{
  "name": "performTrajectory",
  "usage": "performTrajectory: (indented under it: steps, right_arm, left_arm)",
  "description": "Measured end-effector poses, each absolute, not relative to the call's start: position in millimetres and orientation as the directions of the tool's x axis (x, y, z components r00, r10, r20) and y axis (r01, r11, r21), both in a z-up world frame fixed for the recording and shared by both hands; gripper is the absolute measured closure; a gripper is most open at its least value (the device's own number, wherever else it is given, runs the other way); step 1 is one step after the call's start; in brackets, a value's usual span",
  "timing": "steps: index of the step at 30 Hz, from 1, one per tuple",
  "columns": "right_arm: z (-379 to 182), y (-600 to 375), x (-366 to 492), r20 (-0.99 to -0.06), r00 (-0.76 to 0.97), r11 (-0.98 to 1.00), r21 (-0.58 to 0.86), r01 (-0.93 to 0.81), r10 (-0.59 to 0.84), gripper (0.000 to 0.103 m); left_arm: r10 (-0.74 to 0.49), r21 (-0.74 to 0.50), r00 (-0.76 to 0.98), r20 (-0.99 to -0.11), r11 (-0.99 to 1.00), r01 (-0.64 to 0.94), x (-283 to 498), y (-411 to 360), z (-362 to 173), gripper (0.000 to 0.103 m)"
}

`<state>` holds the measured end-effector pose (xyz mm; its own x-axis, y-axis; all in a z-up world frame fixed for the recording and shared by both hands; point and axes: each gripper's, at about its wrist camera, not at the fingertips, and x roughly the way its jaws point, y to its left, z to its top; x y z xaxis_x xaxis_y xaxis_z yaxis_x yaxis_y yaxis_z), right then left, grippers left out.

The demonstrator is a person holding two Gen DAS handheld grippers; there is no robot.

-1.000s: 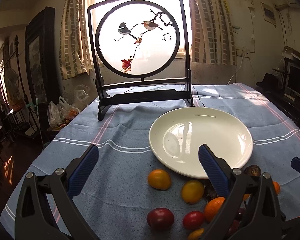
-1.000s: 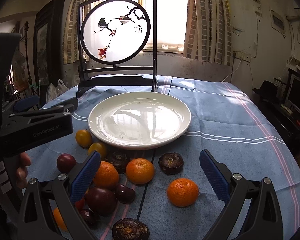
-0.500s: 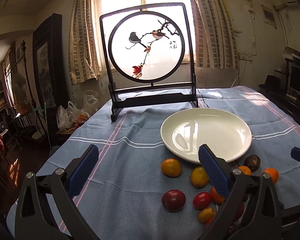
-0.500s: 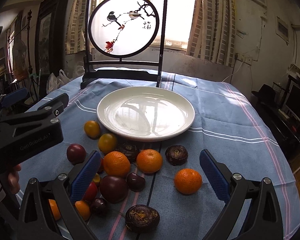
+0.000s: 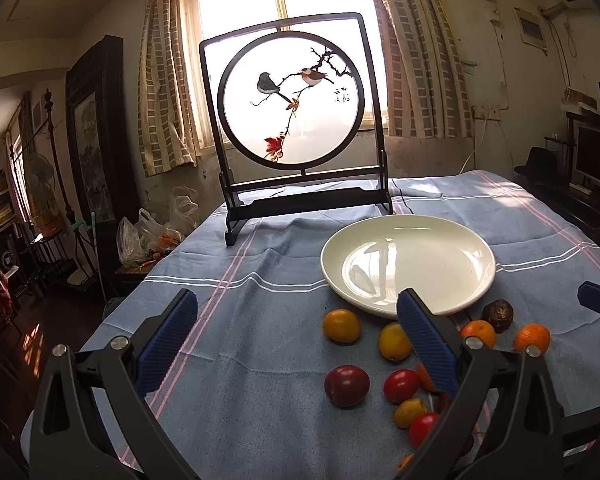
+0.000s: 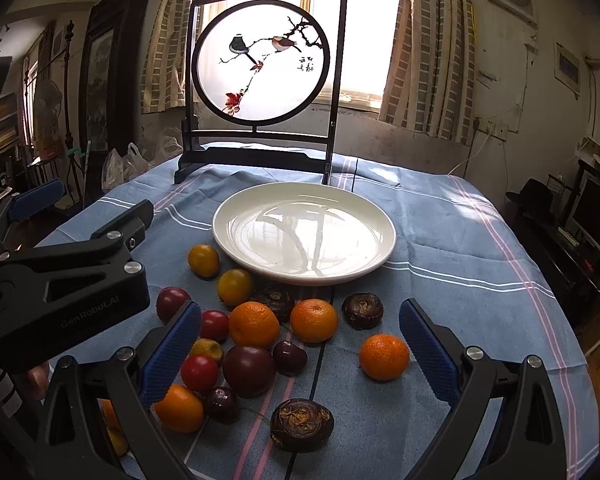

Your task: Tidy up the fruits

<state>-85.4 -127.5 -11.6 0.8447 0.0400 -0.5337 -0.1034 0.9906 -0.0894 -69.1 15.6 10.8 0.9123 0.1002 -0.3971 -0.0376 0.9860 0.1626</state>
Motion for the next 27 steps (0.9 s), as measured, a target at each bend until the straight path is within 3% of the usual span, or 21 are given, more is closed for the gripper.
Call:
performTrajectory:
  steps: [10,16,22,27]
  right_arm:
    - [-11.5,-128.9,-87.9,-0.541,0.84,0.989,-0.097,-0.114,0.044,0.004]
    - [-17.0,-144.2,-103.4,-0.591,0.8,0.971,-0.112,-0.211,0.106,0.004]
    - [-38.1,-165.2,-127.3,-0.692,0.713,0.943,-0.151,-0.296,0.113,0.004]
    - [-51.5,-171.2,-142.3,-0.724,0.682,0.931,-0.168,-0.323,0.107,0.004]
  left_arm:
    - [0.081,0.167,0.903,-0.421,0.986,-0.011,-68.3,13.1,6.7,0.005]
    - [-0.007,0.203,0.873,-0.488,0.972,0.122,-77.3,25.2,3.2,0.005]
    - [-0.145,0.227,0.756,-0.639,0.903,0.365,-110.0,37.6,-22.0,0.005]
    - [-0.239,0.19,0.624,-0.744,0.819,0.541,-140.6,20.5,-51.8,0.005]
